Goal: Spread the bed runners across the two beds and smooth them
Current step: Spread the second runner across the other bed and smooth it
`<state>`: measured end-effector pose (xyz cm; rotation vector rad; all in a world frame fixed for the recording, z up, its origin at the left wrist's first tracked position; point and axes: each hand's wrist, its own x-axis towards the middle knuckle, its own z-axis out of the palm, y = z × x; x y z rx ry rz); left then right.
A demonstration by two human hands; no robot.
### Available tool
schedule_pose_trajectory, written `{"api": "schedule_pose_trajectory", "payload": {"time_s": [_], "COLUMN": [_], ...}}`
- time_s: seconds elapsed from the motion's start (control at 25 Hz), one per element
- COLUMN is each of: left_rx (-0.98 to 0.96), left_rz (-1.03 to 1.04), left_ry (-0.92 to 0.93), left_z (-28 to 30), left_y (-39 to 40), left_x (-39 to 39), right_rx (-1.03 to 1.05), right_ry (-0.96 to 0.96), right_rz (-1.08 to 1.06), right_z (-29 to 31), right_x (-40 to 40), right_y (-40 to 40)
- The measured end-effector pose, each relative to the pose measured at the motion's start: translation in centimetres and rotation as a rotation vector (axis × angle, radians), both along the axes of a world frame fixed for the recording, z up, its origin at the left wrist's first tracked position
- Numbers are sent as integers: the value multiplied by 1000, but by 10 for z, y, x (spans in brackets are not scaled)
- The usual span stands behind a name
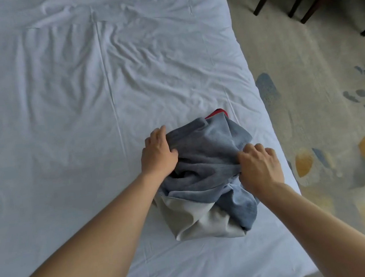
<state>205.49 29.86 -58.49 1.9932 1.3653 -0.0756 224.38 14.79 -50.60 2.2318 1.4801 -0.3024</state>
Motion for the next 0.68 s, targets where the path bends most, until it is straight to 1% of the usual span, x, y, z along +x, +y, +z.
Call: {"api": "schedule_pose_trajectory", "payload": {"time_s": [0.04, 0.08, 0.12, 0.2, 0.24, 0.28, 0.36, 0.44, 0.48, 0.56, 0.64, 0.68], "left_rx": [-22, -5, 32, 131, 179, 230, 283, 244, 196, 99, 95, 102], "left_rz": [-8, -27, -51, -128, -191, -258, -332, -322, -313, -344, -397, -389], "left_ry": [-13, -49, -89, -188, -235, -284, -374, -410, -386, -283, -220, -232], "left_z": [-5, -6, -3, 10, 17, 21, 28, 23, 18, 2, -13, -17], "left_y": [5, 7, 7, 7, 7, 7, 9, 18, 24, 34, 38, 38], "left_x": [8, 17, 27, 43, 49, 52, 49, 37, 29, 16, 13, 14], "right_rx": [-54, -81, -55, 155, 268, 328, 276, 200, 187, 146, 63, 19], "right_ry": [10, 58, 143, 345, 408, 426, 388, 300, 257, 193, 101, 58], "right_rz": [-6, -14, -37, -118, -122, -69, 60, 78, 54, 8, -25, -38], "right_z": [3, 9, 15, 26, 28, 27, 18, 6, 3, 0, 0, 0], "right_x": [1, 1, 1, -2, -5, -10, -23, -28, -26, -17, -8, -6], "right_y": [5, 11, 20, 42, 56, 70, 91, 103, 104, 96, 81, 74]}}
